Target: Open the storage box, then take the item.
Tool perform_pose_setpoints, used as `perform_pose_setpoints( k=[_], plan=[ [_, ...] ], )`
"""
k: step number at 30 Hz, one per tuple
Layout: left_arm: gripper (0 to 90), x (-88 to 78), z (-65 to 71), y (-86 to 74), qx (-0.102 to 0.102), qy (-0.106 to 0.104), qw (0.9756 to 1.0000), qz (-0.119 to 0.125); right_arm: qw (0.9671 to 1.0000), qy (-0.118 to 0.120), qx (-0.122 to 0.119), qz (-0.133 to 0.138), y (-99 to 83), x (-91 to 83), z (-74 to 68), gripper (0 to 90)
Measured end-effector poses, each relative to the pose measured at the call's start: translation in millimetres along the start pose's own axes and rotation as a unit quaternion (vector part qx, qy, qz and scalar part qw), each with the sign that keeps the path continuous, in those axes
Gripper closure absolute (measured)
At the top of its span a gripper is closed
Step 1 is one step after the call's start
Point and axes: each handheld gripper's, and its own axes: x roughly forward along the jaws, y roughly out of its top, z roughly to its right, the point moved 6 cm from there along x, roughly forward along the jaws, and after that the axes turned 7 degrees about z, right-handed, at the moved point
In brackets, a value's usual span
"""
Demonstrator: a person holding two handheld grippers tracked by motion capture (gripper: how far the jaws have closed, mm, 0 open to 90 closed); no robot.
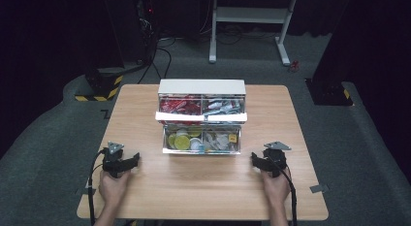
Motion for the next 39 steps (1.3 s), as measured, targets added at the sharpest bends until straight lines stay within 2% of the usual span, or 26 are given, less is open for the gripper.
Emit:
perform_pose_setpoints(
  k=[15, 22, 25, 26, 28, 29, 32, 35, 37, 39],
  plan=[
    [24.6, 0.1, 0.0, 0.1, 0.000, 0.000, 1.0000, -0.001, 1.0000, -0.001, 0.000, 0.000, 0.2, 0.1, 0.1, 27.4],
    [24.8, 0.7, -0.2, 0.6, 0.000, 0.000, 1.0000, -0.001, 0.9999, -0.009, 0.007, -0.001, 0.2, 0.1, -1.0, 27.2],
    [24.7, 0.7, -0.2, 0.5, 0.000, 0.000, 1.0000, 0.000, 0.9998, -0.016, 0.010, -0.004, -0.4, -1.3, -1.3, 28.4],
    [24.8, 0.6, -0.2, 0.5, 0.000, 0.000, 1.0000, -0.001, 0.9995, -0.027, 0.017, 0.000, -0.9, -2.9, -0.9, 33.7],
    [24.8, 0.8, -0.4, 0.7, 0.000, 0.000, 1.0000, -0.001, 0.9995, -0.027, 0.019, 0.002, -1.0, -3.5, -0.4, 34.0],
    [24.9, 0.8, -0.5, 0.8, 0.001, 0.000, 1.0000, -0.001, 0.9994, -0.026, 0.024, 0.004, -0.5, -4.8, -0.4, 34.0],
    [24.9, 0.9, -0.6, 0.9, 0.002, 0.000, 1.0000, -0.001, 0.9988, -0.001, 0.041, 0.027, 5.0, -13.6, -1.7, 34.5],
    [24.9, 0.9, -0.7, 0.9, 0.001, 0.000, 1.0000, -0.002, 0.9976, 0.028, 0.036, 0.053, 14.4, -27.0, -4.9, 33.3],
    [24.9, 0.8, -0.7, 0.9, 0.002, -0.001, 1.0000, -0.003, 0.9974, 0.032, 0.038, 0.053, 15.4, -28.7, -6.0, 33.2],
    [24.9, 0.8, -0.7, 0.9, 0.002, -0.001, 1.0000, -0.003, 0.9962, 0.047, 0.042, 0.061, 18.0, -32.0, -7.3, 33.7]
  ],
)
